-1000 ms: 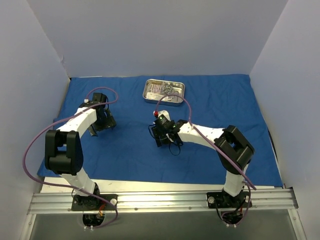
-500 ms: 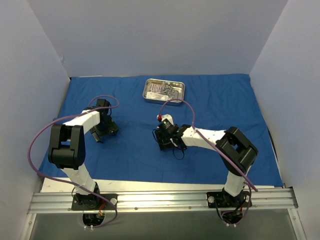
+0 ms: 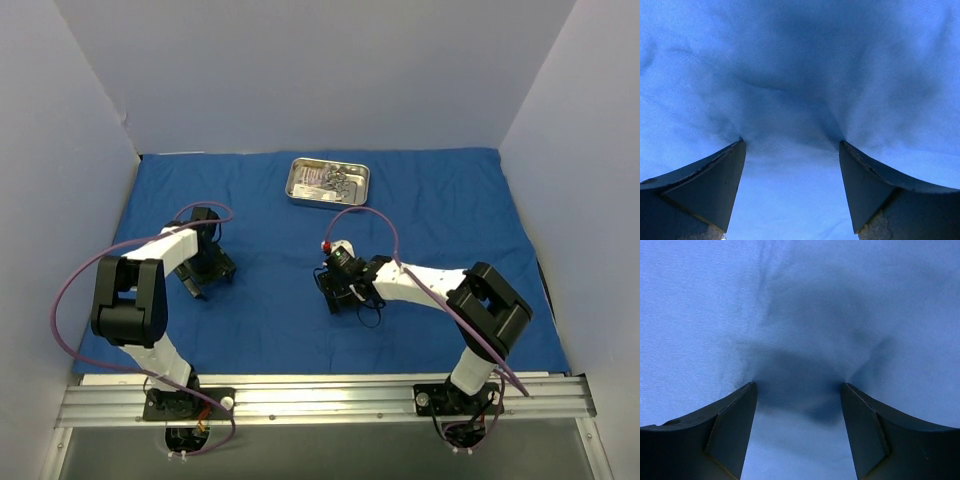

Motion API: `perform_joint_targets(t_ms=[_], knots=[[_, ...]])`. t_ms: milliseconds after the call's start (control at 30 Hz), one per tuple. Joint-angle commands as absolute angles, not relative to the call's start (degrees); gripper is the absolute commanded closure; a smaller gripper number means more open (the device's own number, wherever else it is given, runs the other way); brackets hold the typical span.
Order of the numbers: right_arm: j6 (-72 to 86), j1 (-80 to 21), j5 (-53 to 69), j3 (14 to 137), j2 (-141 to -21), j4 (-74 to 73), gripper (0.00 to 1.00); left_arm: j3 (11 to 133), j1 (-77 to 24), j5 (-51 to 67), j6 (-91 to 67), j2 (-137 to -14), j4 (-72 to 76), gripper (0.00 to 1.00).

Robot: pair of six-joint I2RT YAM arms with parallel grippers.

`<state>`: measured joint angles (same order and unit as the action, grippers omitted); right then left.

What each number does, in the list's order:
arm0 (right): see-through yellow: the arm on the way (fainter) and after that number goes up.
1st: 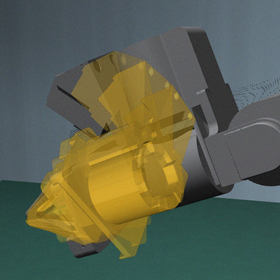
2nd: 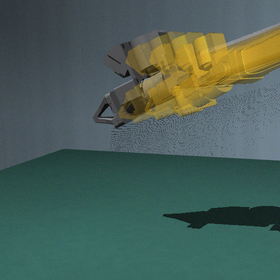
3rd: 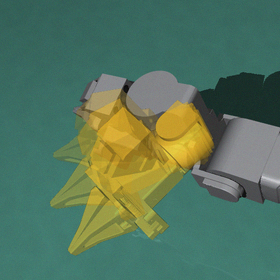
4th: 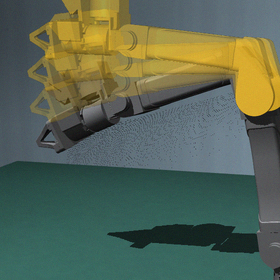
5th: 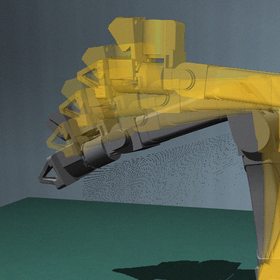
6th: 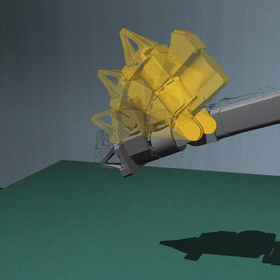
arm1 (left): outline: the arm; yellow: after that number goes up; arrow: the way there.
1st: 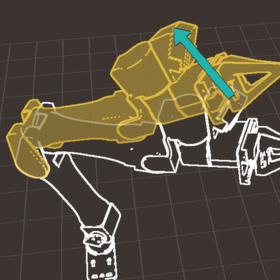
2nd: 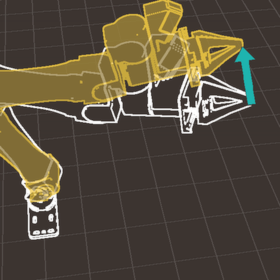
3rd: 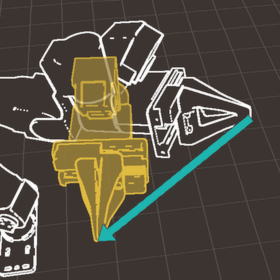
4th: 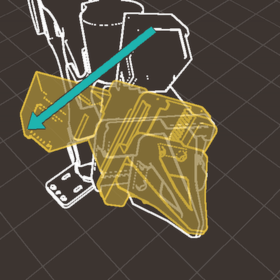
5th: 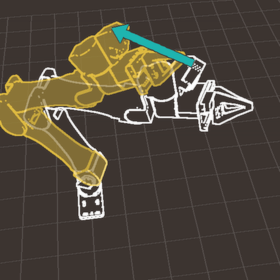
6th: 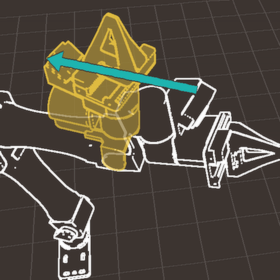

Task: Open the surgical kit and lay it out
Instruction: Smooth out the surgical kit at the center of the board.

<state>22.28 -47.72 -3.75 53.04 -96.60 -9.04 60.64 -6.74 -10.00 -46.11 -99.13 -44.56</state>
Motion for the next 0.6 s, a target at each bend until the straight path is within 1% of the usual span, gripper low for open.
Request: perform_joint_targets(t_ms=[0, 233, 567], knots=[[24.17, -48.08, -0.62, 49.84, -96.68, -19.77, 0.37, 55.47, -6.86, -10.9, -47.46, -99.32, -53.26, 0.16], [25.66, -48.16, 5.18, 49.04, -95.98, -22.84, 0.36, 53.88, -6.59, -11.42, -48.25, -97.39, -55.28, 0.16], [27.07, -48.87, 6.68, 49.22, -94.4, -25.4, 0.36, 55.63, -5.62, -13.45, -47.9, -95.71, -57.39, 0.15]])
